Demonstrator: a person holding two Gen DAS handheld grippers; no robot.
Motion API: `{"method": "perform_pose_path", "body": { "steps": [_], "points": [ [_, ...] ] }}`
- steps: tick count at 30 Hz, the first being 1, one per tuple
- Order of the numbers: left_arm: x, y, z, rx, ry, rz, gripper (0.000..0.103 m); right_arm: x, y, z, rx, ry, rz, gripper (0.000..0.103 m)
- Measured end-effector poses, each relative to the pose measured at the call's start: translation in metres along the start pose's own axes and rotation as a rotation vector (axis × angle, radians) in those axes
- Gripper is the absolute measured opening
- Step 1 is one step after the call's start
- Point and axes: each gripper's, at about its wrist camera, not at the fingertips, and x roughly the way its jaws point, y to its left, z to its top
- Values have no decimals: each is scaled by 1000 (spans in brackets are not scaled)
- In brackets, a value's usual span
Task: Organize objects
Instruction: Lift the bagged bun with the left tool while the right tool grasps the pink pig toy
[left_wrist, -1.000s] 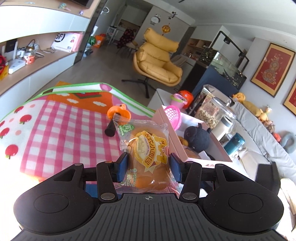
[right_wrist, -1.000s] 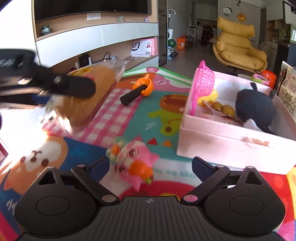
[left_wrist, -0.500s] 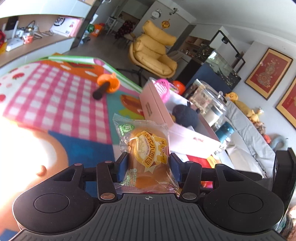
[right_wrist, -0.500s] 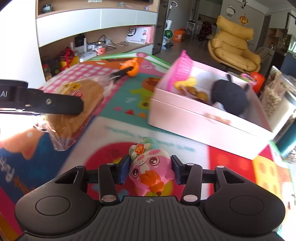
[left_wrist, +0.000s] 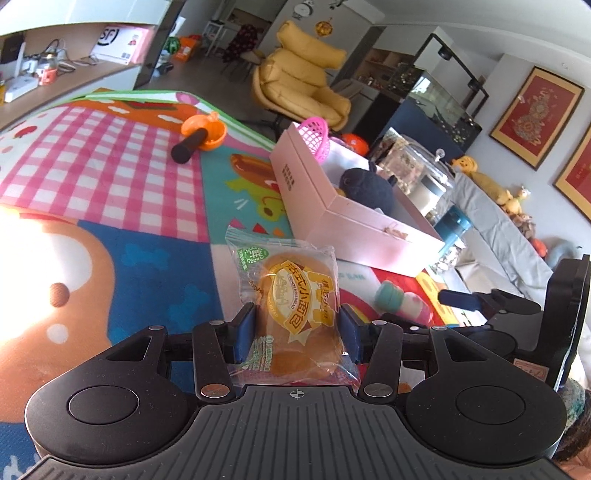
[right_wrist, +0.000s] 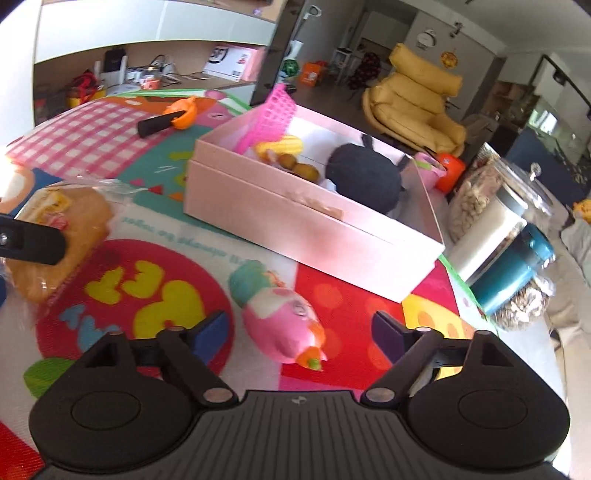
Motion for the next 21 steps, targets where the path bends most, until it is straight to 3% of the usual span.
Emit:
{"method": "perform_pose_path", "body": {
  "steps": [7, 21],
  "points": [
    [-1, -2, -1, 11, -3, 11, 53, 2, -15, -13, 136, 2, 51, 103],
    [-1, -10, -6, 57, -15, 55, 53, -19, -2, -16, 181, -68, 142, 103]
  ]
}}
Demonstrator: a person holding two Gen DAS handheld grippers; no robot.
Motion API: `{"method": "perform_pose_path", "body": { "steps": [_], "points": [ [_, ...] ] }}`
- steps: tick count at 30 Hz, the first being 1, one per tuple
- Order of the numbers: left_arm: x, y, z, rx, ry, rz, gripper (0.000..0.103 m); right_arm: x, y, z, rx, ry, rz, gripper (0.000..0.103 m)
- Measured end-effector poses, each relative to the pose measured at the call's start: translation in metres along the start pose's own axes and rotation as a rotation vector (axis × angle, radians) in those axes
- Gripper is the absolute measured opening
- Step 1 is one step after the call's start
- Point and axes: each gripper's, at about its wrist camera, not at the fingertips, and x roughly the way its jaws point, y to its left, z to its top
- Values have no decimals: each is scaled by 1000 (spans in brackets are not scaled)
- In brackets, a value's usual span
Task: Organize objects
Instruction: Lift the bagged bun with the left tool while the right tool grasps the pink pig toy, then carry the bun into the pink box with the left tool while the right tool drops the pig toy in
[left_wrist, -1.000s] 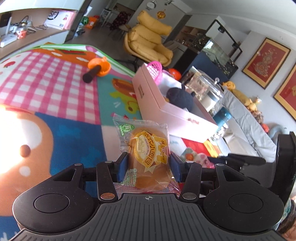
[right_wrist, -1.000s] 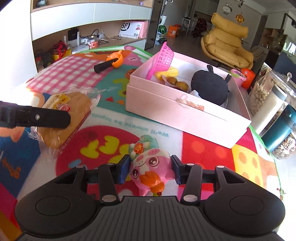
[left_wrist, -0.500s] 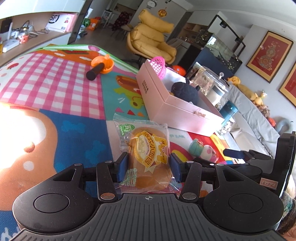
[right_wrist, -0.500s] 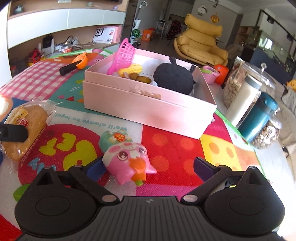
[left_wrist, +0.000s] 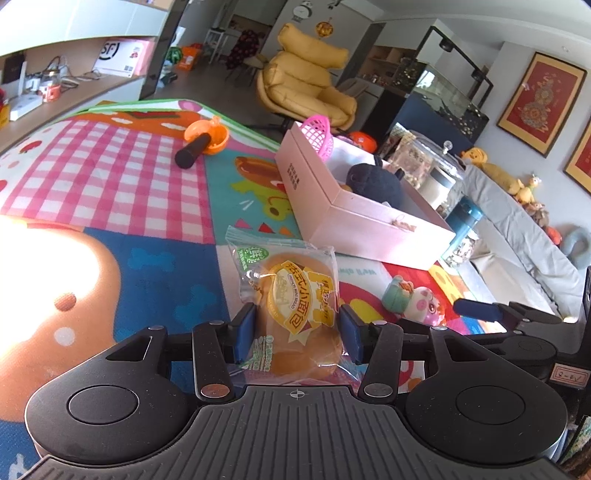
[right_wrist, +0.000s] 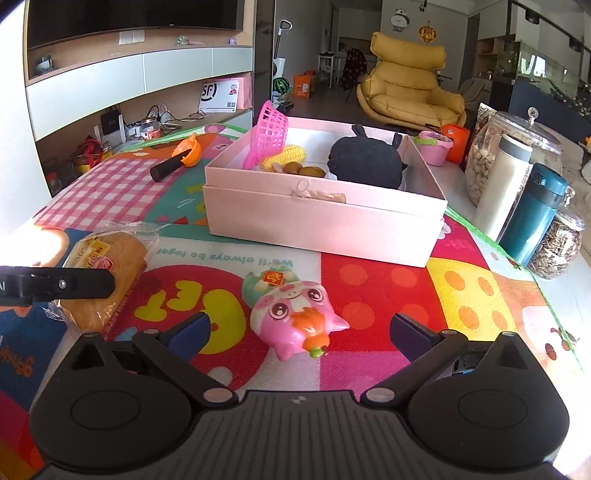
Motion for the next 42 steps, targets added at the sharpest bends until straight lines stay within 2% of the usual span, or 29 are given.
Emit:
{"method": "perform_pose_path", "body": {
  "steps": [5, 8, 10, 11, 12, 14, 20, 25, 30, 33, 37, 40, 42],
  "points": [
    [0, 0, -1, 1, 1, 0, 53, 13, 0, 2, 15, 13, -15, 102],
    [0, 1, -1, 2, 2, 1, 53, 15, 0, 4, 29, 19, -2, 82],
    [0, 0, -2, 2, 1, 2, 53, 13, 3, 7, 14, 10, 12, 77],
    [0, 0, -2, 4, 1, 3, 53, 12, 6, 9, -5, 3, 11, 71],
    [0, 0, -2, 4, 1, 3, 53, 11, 9, 12, -26, -1, 9, 59],
    [0, 0, -2, 5, 0, 7, 53, 8, 15, 18, -51, 0, 20, 55],
    [0, -7, -3, 33, 5, 33, 53, -12, 27, 21, -130, -55, 13, 53],
    [-2, -17, -2, 57, 6, 47, 53, -26, 17, 19, -117, -68, 28, 52],
    [-3, -29, 8, 64, -6, 42, 53, -48, 0, 19, -80, -129, 44, 52],
    [-5, -43, 29, 74, -28, 13, 53, -59, -7, 17, -57, -171, 48, 52],
    [-2, -77, 81, 145, -125, 1, 53, -68, -15, 13, -29, -221, 75, 52],
    [17, -95, 116, 160, -196, 13, 53, -69, -22, 10, 9, -246, 93, 52],
    [40, -102, 135, 138, -214, -8, 53, -67, -27, 9, 36, -254, 97, 52]
  ]
}}
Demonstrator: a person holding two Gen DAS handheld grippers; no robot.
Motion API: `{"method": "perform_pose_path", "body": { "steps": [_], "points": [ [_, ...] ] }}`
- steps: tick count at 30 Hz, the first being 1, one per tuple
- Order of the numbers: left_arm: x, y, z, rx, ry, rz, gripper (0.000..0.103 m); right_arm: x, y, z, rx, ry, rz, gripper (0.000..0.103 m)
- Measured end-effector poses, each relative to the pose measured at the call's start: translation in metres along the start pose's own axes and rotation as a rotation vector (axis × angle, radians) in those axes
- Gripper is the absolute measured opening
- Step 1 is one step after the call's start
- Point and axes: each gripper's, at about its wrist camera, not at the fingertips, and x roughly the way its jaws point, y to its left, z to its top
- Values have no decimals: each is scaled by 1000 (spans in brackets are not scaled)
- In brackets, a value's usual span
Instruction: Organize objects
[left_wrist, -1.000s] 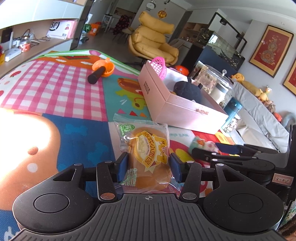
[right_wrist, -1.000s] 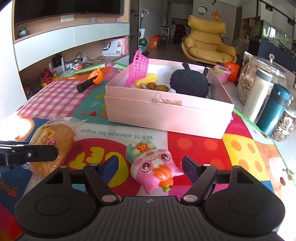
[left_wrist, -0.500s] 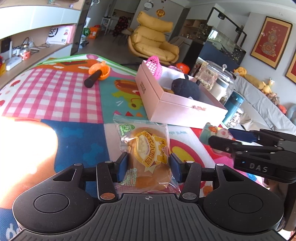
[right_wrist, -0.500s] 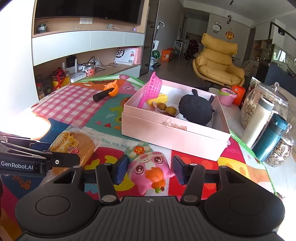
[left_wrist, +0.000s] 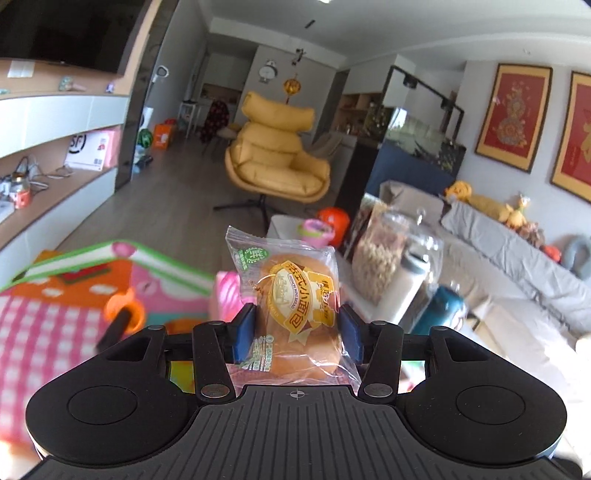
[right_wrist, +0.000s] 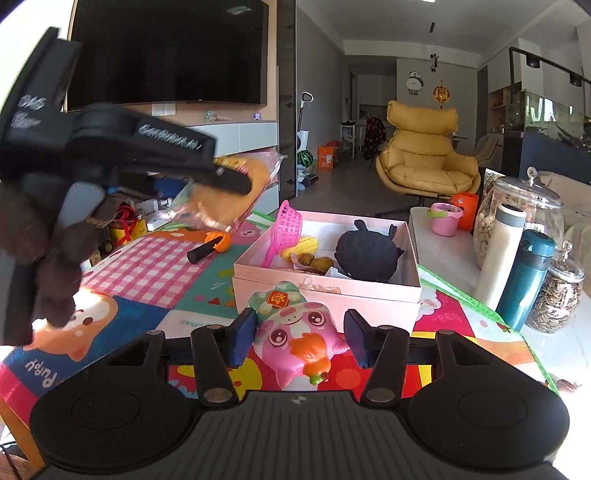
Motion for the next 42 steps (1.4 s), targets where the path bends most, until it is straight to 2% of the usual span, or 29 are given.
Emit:
{"method": "perform_pose_path", "body": {
  "steps": [4, 7, 9, 13, 15, 18, 22, 23, 24, 25, 26, 29, 32, 35, 37, 42],
  "points": [
    [55, 3, 6, -6, -5, -43, 54, 3, -9, -4, 24, 0, -15, 52],
    [91, 5, -5, 22, 83, 32, 53, 8, -14, -8, 32, 17, -30, 52],
    [94, 11, -10, -14, 76, 34, 53, 10, -18, -10, 31, 25, -40, 52],
    [64, 27, -13, -112, -23, -12, 53, 13, -25, -6, 53, 26, -47, 52],
    [41, 37, -20, -123, -40, -31, 53, 15, -32, 5, 88, 13, -36, 52],
    [10, 47, -42, -87, -21, -37, 53, 20, -40, 37, 114, -48, -38, 52],
    [-15, 49, -77, -15, 34, -13, 53, 46, -43, 101, 109, -112, -53, 53],
    [-20, 49, -85, 12, 48, 1, 53, 57, -43, 113, 93, -102, -64, 62],
    [-23, 48, -91, 38, 62, 14, 53, 68, -43, 121, 84, -86, -77, 82],
    [-25, 49, -95, 60, 77, 23, 53, 77, -42, 123, 85, -77, -98, 89],
    [-26, 49, -100, 77, 90, 30, 53, 85, -39, 121, 82, -65, -117, 93],
    [-26, 64, -100, 72, 80, 55, 53, 98, -29, 96, 76, -17, -121, 93],
    [-21, 87, -85, 64, 31, 125, 53, 101, -15, 60, 68, 31, -129, 93],
    [1, 112, -63, 91, 12, 214, 53, 96, -3, 31, 28, 34, -144, 95],
    [21, 130, -45, 56, 11, 241, 53, 95, 4, 19, 12, 27, -145, 98],
    [66, 160, -14, -63, 34, 232, 53, 101, 14, 3, 13, 38, -138, 100]
  ]
}}
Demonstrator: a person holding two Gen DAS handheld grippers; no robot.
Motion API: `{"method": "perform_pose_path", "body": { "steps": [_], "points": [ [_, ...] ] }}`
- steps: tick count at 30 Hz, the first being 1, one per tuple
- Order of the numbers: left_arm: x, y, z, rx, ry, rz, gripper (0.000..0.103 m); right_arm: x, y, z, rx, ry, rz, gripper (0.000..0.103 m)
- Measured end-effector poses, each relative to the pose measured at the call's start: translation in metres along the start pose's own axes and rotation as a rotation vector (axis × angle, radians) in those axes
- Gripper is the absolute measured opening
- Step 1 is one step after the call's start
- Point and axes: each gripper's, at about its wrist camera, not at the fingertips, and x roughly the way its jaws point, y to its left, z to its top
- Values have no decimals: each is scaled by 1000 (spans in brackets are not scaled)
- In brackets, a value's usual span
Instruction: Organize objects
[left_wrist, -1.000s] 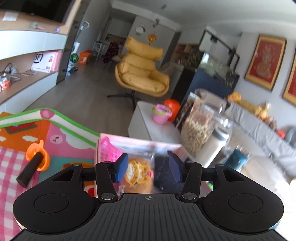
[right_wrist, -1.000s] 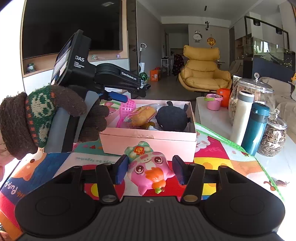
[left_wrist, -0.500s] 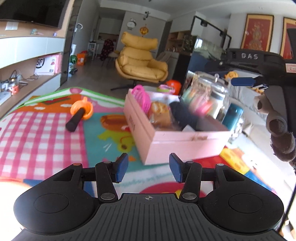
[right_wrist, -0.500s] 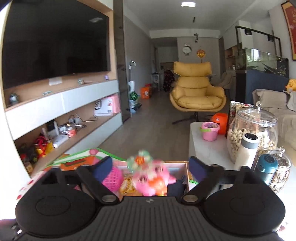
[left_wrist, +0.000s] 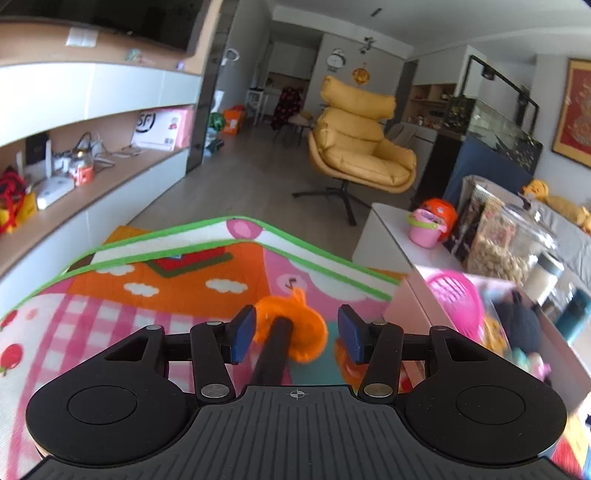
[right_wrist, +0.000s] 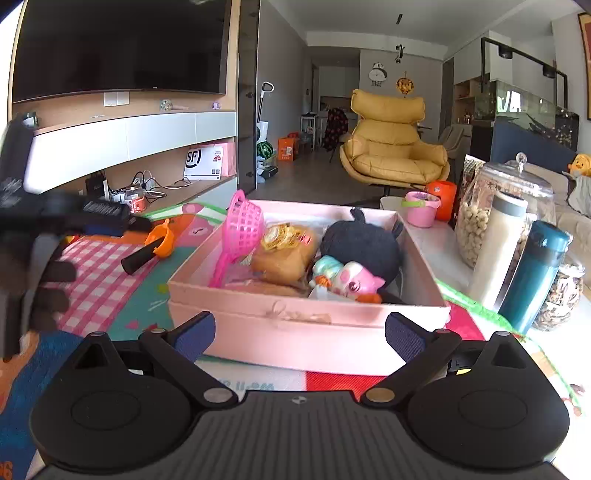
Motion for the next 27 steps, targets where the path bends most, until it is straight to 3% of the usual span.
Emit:
{"method": "perform_pose_path", "body": {
  "steps": [4, 6, 8, 12, 14, 16, 19, 24, 27],
  "points": [
    [19, 18, 10, -79, 0, -9, 53, 5, -3, -8, 6, 15, 13, 103],
    [29, 23, 10, -88, 37, 6, 53, 6, -5, -8, 20, 17, 27, 103],
    [33, 28, 7, -114, 50, -27, 58, 10, -7, -7, 29, 43, 42, 103],
    [35, 25, -2, -159, 111, -126, 56, 9, -9, -8, 46, 33, 50, 103],
    [32, 15, -8, -132, 152, -155, 53, 6, -10, -9, 50, 15, 46, 103],
    [24, 4, -17, -99, 182, -162, 29, 4, -10, -9, 51, 8, 43, 103],
    [10, -7, -35, -66, 228, -223, 27, 0, -10, -10, 56, -8, 34, 103],
    [-16, -26, -53, 53, 203, -193, 23, -2, -9, -9, 48, -23, 25, 103],
    [-37, -32, -61, 51, 225, -223, 22, -5, -11, -10, 56, -38, 18, 103]
  ]
}}
